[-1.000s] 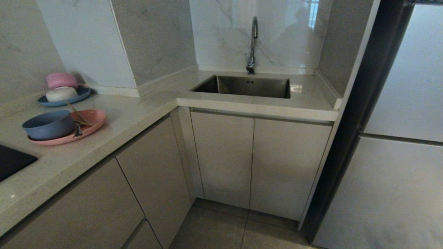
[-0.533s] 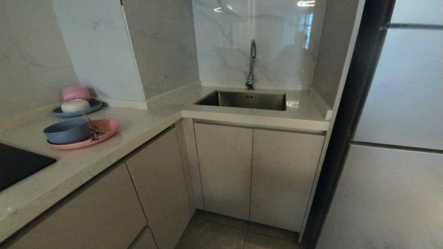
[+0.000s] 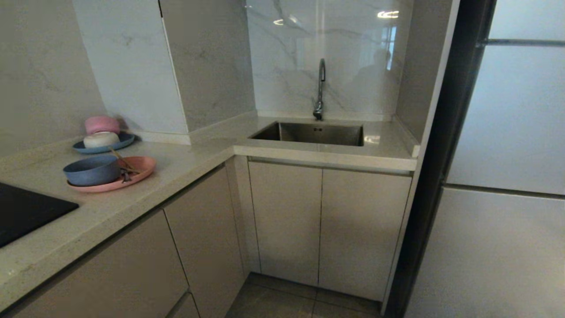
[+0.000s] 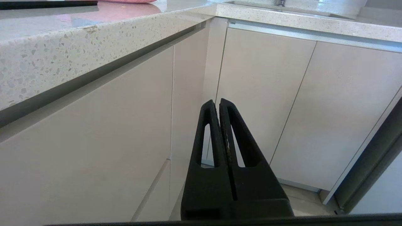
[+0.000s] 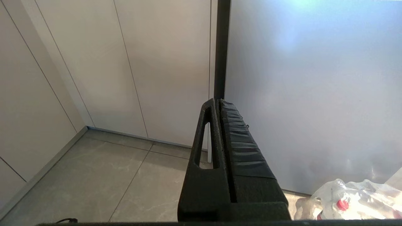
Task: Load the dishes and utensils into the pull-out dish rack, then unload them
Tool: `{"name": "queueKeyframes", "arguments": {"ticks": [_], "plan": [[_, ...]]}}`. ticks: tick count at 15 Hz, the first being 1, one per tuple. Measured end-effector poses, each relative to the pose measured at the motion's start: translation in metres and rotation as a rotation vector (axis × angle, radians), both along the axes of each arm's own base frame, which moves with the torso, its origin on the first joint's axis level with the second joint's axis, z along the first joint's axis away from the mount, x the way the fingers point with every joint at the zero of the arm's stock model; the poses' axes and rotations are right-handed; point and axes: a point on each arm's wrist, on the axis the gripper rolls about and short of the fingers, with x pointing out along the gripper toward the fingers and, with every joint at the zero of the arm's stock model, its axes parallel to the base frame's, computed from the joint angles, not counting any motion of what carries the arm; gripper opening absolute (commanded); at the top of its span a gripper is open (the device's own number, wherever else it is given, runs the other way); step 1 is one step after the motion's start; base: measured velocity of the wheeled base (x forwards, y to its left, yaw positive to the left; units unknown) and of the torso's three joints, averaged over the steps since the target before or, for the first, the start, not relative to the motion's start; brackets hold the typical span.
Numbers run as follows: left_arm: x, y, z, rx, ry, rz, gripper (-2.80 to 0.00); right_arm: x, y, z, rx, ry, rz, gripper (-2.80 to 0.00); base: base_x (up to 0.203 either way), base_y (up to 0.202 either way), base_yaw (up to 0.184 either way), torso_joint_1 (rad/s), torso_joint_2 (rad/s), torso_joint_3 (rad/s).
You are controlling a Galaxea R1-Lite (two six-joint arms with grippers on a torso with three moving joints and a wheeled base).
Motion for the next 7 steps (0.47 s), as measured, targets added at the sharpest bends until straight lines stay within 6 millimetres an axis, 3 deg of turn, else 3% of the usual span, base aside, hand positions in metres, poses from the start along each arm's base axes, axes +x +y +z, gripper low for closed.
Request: {"name": "queueKeyframes", "arguments": {"ticks": [7], "plan": [[0.0,0.0,0.0,0.0,0.0,-0.001,-2.8,0.0,-0.0002,0.0001,0.012,0.0,-0.007,-2.8,0.0,0.0,0.0,0.0,0.0,0.0]]}}
